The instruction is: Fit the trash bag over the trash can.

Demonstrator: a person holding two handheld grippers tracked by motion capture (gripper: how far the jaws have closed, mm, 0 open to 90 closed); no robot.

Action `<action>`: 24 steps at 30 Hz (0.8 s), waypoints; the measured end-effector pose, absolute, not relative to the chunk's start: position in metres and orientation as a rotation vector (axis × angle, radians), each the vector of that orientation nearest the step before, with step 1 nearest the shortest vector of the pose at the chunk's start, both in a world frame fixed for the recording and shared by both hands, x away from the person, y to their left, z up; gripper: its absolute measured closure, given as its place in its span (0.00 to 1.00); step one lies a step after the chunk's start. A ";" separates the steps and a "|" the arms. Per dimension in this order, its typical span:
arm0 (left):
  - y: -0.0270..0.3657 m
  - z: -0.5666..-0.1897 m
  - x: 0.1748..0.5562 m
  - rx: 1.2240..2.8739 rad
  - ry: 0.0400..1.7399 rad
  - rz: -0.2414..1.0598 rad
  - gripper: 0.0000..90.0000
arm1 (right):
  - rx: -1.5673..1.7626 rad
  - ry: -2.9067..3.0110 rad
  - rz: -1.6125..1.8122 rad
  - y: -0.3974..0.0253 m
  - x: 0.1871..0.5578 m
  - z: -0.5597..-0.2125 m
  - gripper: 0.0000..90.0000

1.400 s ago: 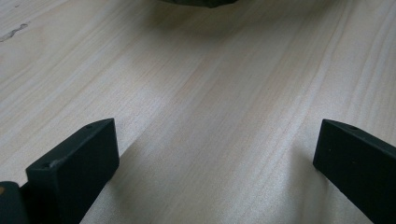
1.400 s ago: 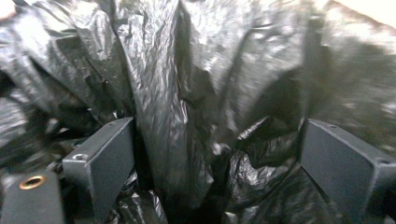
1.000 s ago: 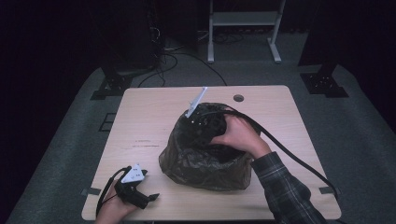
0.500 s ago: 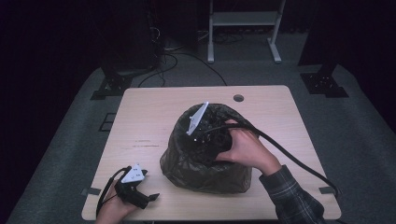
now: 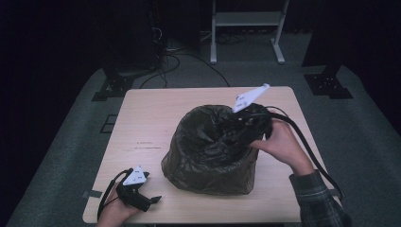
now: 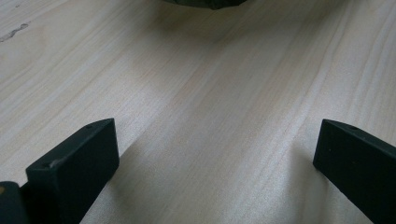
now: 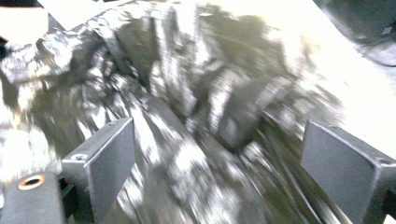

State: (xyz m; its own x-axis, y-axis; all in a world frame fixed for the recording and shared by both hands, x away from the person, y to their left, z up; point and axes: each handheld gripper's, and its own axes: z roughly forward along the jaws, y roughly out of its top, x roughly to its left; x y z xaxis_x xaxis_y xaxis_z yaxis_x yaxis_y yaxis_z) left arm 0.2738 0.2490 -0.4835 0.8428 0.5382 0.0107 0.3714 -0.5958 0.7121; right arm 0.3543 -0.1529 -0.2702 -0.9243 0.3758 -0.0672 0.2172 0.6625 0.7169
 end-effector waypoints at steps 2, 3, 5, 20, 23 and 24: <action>0.249 -0.483 0.274 2.275 0.659 0.290 0.00 | 0.538 2.618 1.155 -0.177 0.351 -0.271 0.11; 0.249 -0.483 0.274 2.275 0.659 0.290 0.00 | 0.553 2.604 1.165 -0.185 0.349 -0.271 0.11; 0.249 -0.483 0.274 2.275 0.658 0.290 0.00 | 0.600 2.574 1.197 -0.205 0.344 -0.275 0.11; 0.248 -0.483 0.275 2.275 0.656 0.288 0.00 | 0.823 2.446 1.263 -0.301 0.306 -0.355 0.11; 0.248 -0.484 0.275 2.272 0.658 0.288 0.00 | 0.852 2.431 1.266 -0.310 0.303 -0.380 0.11; 0.248 -0.484 0.275 2.273 0.658 0.288 0.00 | 0.882 2.441 1.261 -0.315 0.302 -0.394 0.11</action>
